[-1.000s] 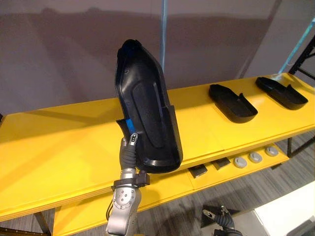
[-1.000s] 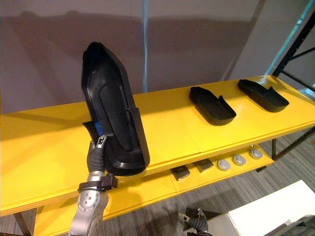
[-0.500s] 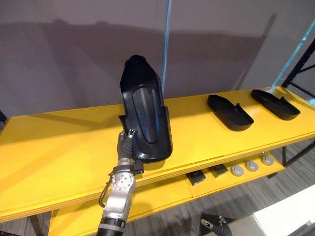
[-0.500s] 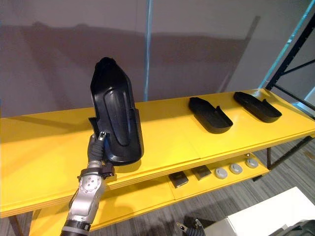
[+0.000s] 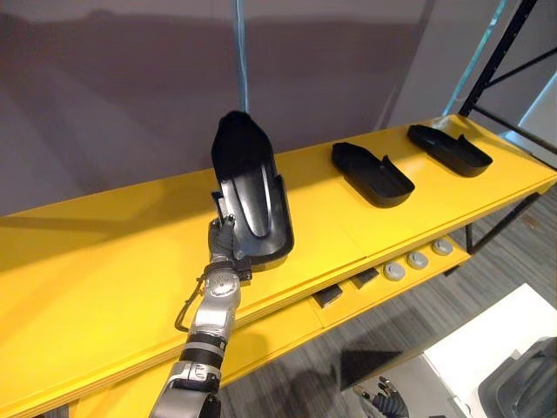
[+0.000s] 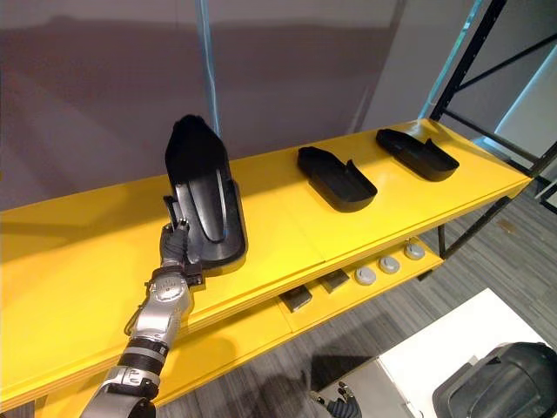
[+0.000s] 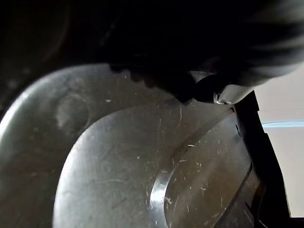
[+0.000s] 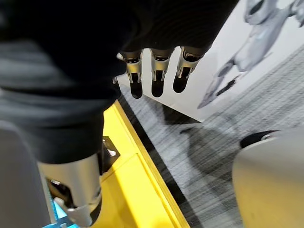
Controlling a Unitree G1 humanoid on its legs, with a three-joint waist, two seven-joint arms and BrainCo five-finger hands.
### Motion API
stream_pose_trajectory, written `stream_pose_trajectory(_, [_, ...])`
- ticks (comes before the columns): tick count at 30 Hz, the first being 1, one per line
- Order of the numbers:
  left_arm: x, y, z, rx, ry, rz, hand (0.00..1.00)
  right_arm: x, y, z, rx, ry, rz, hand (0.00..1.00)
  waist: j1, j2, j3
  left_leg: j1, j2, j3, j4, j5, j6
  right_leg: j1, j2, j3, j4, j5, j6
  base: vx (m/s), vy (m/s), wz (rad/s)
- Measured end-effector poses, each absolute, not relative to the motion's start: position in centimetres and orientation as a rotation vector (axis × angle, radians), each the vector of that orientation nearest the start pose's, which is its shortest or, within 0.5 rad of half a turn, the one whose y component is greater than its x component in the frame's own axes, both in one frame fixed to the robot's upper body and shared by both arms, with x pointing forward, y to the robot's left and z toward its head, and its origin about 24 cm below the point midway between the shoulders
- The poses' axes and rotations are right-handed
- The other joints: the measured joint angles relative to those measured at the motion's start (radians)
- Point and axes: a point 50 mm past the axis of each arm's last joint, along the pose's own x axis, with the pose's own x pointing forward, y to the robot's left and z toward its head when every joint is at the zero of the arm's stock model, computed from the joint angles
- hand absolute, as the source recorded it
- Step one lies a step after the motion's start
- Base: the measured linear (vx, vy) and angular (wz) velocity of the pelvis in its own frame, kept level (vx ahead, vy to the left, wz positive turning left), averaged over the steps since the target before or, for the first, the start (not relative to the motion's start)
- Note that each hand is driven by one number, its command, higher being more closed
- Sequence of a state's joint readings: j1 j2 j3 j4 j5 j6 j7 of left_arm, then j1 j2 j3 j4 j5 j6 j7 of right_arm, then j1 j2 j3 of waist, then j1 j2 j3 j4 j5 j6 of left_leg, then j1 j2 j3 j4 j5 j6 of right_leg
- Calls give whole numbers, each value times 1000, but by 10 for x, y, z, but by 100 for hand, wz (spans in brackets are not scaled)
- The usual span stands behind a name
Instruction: Walk over and take plastic housings, then place them on the shelf
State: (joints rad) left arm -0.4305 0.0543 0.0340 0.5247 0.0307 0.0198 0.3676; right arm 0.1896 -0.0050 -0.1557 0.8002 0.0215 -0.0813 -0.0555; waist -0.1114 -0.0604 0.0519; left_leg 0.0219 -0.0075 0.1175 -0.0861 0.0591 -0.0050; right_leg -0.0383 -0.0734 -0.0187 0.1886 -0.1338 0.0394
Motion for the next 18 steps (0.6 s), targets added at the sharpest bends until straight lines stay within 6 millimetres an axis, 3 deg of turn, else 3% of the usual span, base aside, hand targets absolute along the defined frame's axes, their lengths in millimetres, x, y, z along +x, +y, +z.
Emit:
stream_pose_trajectory(5, [346, 167, 61, 186, 59, 328, 100, 118, -187, -139, 51, 865, -255, 0, -9, 10, 37, -42, 13, 15, -4, 8, -13, -48, 12, 13, -5, 17, -3, -131, 1, -8])
stream_pose_trajectory(9, [355, 163, 76, 207, 14, 323, 100, 119, -189, -137, 47, 848, -258, 0, -8, 11, 57, -57, 18, 22, -4, 11, -17, -67, 17, 18, 4, 20, -5, -35, -4, -5])
stream_pose_trajectory(10, [359, 160, 80, 202, 9, 315, 0, 117, -190, -136, 35, 844, -249, 0, -8, 12, 62, -57, 19, 23, -2, 14, -12, -68, 17, 19, 4, 20, -5, 28, -3, -4])
stream_pose_trajectory(18, [374, 131, 98, 66, -2, 269, 0, 125, -192, -130, 30, 799, -248, 0, -8, 15, 69, -66, 18, 45, 0, 14, -13, -84, 17, 34, 4, 20, -5, 17, 10, -6])
